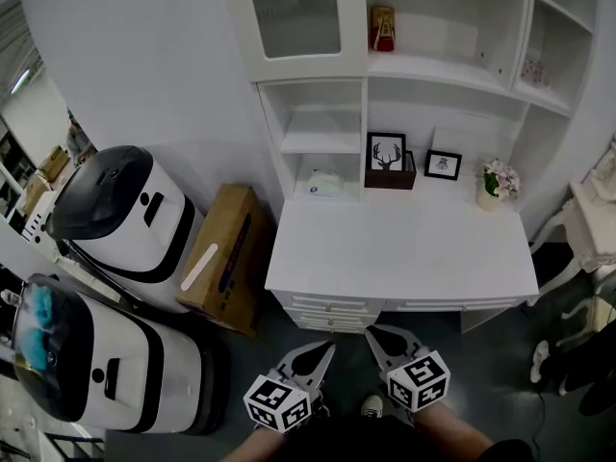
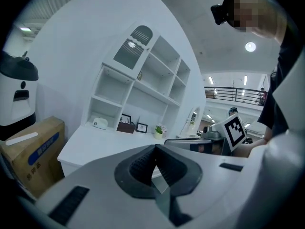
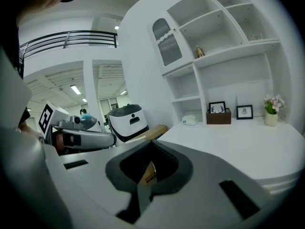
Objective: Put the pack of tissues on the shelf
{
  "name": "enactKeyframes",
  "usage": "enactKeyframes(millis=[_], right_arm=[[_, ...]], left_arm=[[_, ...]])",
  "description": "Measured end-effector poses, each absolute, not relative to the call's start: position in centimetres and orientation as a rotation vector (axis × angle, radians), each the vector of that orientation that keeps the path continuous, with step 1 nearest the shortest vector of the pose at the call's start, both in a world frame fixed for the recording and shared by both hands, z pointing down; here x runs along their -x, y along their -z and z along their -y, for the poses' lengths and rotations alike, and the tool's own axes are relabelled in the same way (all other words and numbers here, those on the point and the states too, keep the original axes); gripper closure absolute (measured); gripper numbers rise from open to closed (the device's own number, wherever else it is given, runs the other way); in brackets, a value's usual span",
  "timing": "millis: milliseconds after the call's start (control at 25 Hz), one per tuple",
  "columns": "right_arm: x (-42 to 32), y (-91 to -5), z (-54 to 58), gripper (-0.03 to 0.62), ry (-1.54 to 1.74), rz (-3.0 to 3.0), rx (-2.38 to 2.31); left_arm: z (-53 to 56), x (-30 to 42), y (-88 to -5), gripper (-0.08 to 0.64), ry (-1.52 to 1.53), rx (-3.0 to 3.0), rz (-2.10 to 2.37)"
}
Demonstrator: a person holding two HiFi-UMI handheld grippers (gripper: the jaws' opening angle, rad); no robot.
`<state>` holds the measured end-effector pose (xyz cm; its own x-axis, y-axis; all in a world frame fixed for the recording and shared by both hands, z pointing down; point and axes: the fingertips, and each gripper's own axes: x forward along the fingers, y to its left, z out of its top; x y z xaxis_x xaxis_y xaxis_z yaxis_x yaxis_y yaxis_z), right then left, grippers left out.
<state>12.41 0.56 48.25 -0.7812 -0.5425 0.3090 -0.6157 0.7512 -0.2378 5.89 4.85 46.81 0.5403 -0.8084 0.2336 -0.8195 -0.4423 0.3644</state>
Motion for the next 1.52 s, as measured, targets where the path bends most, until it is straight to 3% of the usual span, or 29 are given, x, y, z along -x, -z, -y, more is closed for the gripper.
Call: enactKeyframes(millis=[520,1520], right_arm=[[-16.5,-49.9,-3.6,0.589,-0.496,2.752,-0.755],[-19.8,-50.1,-4.9,0.589,-0.498,2.767,-0.717]], left_arm=[[-7.7,-10.6,-48.4,0.555,-0.039,-2.271,1.418],[-8.5,-13.1,-47.9,0.555,-0.037,-2.262,1.481]])
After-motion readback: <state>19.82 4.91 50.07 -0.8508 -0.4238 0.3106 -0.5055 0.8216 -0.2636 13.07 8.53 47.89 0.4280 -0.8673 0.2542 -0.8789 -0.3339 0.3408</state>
